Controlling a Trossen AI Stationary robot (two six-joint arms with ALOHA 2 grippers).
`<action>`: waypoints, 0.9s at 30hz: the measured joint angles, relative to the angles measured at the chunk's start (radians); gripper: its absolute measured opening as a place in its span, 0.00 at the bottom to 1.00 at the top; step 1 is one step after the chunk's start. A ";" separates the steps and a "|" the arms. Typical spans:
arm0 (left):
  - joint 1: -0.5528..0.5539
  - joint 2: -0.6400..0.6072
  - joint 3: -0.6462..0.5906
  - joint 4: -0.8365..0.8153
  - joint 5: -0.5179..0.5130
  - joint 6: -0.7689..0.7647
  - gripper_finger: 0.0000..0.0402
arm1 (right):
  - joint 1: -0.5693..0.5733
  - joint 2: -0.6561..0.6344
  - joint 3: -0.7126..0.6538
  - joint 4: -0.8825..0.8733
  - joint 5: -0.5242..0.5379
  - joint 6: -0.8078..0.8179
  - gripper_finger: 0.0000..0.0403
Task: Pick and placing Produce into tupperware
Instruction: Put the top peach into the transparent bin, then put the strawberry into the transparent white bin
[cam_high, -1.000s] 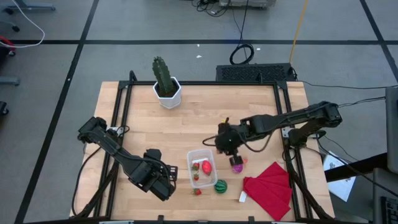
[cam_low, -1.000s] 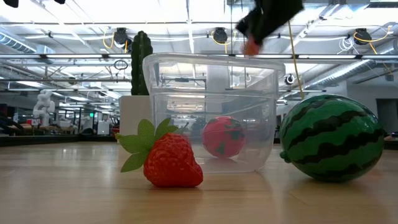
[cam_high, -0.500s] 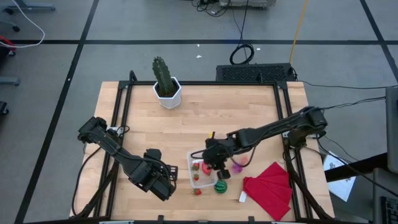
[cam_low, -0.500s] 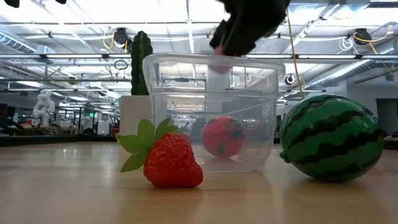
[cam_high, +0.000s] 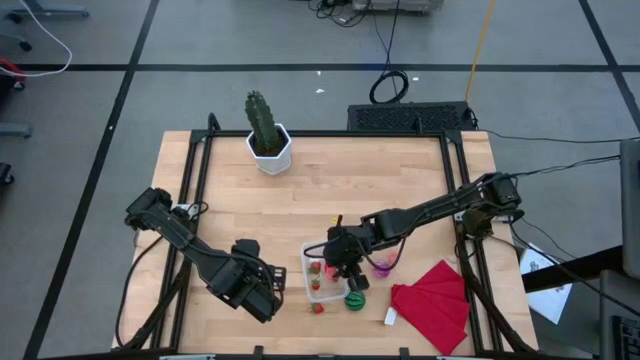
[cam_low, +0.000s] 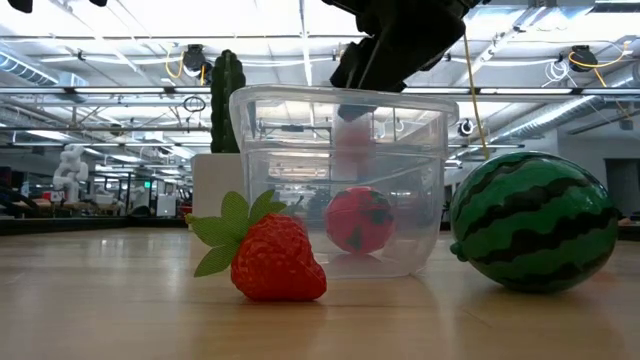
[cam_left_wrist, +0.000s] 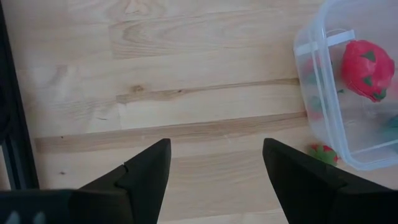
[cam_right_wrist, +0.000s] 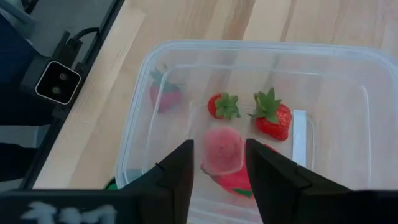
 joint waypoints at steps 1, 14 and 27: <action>0.000 0.000 0.000 0.000 0.000 0.001 0.64 | 0.000 0.000 0.000 0.000 0.000 0.000 0.35; -0.001 0.000 0.000 0.027 -0.034 0.058 0.64 | -0.034 -0.073 0.033 -0.036 0.067 -0.080 0.38; -0.013 0.003 0.000 0.486 -0.116 0.364 0.64 | -0.044 -0.396 0.047 -0.469 0.274 -0.033 0.38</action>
